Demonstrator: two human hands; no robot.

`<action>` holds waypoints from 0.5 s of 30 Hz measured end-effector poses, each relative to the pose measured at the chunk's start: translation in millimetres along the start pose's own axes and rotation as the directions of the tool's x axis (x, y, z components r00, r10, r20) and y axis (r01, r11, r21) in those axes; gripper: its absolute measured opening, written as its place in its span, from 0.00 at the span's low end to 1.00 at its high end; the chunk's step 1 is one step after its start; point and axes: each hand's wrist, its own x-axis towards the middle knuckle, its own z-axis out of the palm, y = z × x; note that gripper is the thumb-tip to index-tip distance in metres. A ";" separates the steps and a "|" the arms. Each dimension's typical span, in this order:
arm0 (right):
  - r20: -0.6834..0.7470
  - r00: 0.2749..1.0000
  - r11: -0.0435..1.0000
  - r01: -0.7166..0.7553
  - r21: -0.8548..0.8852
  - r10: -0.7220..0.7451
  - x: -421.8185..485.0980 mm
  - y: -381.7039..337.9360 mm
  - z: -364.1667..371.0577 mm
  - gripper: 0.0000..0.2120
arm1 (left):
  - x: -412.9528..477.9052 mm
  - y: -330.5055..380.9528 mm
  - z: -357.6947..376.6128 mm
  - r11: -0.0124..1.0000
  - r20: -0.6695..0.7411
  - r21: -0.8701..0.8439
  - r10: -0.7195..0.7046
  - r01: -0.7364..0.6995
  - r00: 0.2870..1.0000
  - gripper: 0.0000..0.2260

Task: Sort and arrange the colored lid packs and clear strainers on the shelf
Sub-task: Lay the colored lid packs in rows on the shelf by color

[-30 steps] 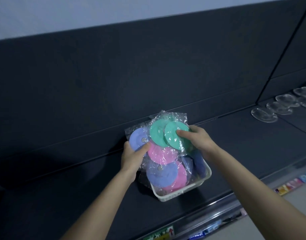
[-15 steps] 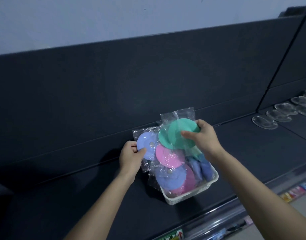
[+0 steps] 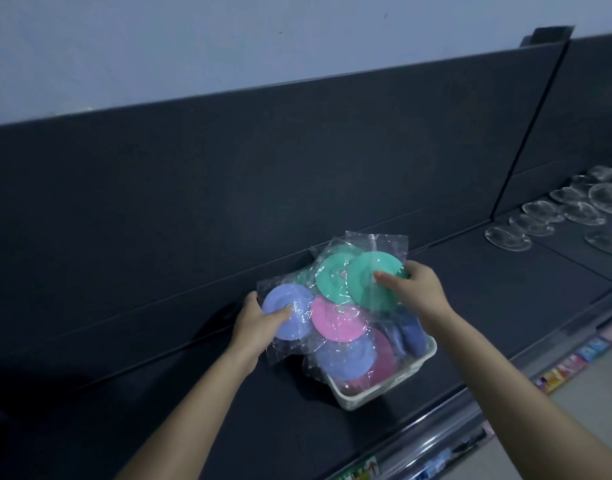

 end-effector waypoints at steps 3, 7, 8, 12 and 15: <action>0.097 0.995 1.000 -0.012 0.012 0.011 -3.4 0.0 -1.0 0.07 | 1.9 9.5 8.7 0.999 -0.022 0.015 0.051 -0.050 0.998 0.39; 0.200 0.977 0.998 0.066 0.025 -0.070 -9.3 2.2 5.4 0.10 | 6.2 23.7 22.1 0.968 -0.031 0.086 0.240 -0.236 0.970 0.29; 0.222 0.970 0.995 0.093 0.039 -0.099 -10.2 0.7 7.4 0.14 | 8.0 26.7 25.3 0.960 -0.025 0.107 0.262 -0.258 0.965 0.26; 0.276 0.947 0.984 0.134 0.117 -0.162 -10.6 -6.6 17.3 0.21 | 12.5 36.2 30.7 0.973 0.084 0.020 0.226 -0.228 0.971 0.14; 0.266 0.949 0.984 0.149 0.096 -0.170 -10.7 -8.3 25.9 0.21 | 12.2 36.0 20.7 0.980 0.097 -0.049 0.197 -0.193 0.976 0.09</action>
